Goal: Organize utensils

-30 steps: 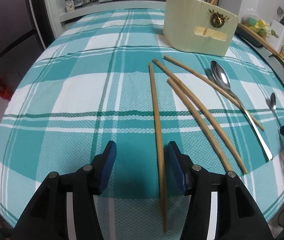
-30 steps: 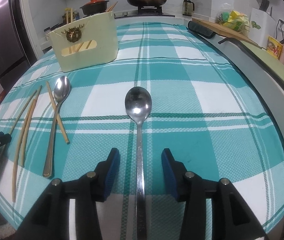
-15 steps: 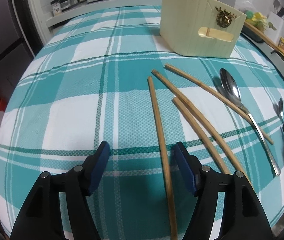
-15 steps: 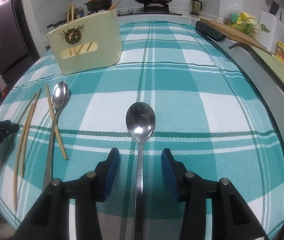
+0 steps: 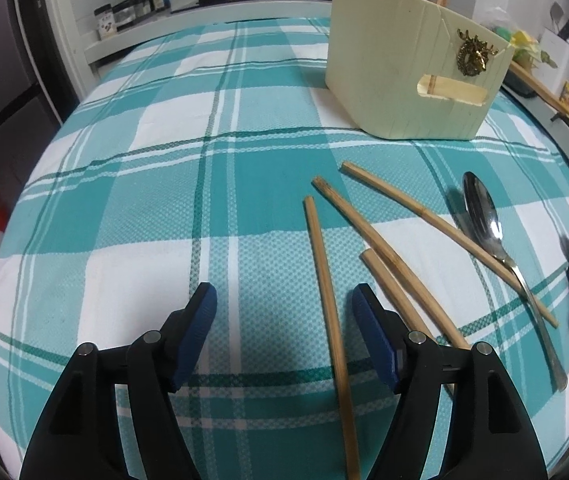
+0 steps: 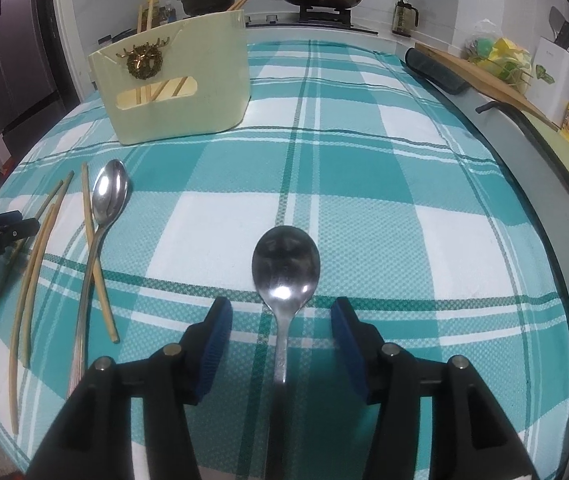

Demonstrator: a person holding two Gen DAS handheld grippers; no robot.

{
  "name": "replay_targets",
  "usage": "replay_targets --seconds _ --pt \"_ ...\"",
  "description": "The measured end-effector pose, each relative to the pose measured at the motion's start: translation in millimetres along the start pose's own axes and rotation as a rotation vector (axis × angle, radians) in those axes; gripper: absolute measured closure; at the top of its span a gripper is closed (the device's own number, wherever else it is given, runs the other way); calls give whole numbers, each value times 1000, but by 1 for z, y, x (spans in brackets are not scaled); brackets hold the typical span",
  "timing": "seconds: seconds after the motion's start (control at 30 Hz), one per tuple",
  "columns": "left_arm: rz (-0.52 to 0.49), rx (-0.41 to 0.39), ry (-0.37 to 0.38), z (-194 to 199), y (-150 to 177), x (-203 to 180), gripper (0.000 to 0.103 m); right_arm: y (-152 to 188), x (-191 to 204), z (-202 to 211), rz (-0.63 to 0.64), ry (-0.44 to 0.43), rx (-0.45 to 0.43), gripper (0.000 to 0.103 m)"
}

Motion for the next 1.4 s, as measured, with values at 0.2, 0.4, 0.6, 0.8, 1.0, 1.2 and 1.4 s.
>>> replay_targets --seconds 0.2,0.4,0.6,0.8,1.0,1.2,1.4 --pt "10 -6 0 -4 -11 1 31 -15 3 -7 11 19 -14 48" --pt "-14 -24 4 -1 -16 -3 94 -25 5 -9 15 38 -43 67" --pt "39 -43 43 5 -13 4 99 -28 9 3 0 -18 -90 67" --pt "77 -154 80 54 -8 8 99 -28 16 44 8 -73 -184 67" --pt "89 -295 97 116 0 8 99 -24 24 87 26 -108 -265 67" --pt "103 -398 132 159 7 10 99 -17 29 122 33 -119 -330 67" --pt "117 -455 169 182 13 14 99 -17 31 148 29 -125 -386 68"
Point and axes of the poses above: each gripper's, at about its wrist camera, not at the fingertips, and z roughly against the way its jaws point, x to its left, y to its underside, the point moved 7 cm from there along -z, roughly the way its jaws point, and after that the axes turned 12 degrees about x, right-handed, at the moved point
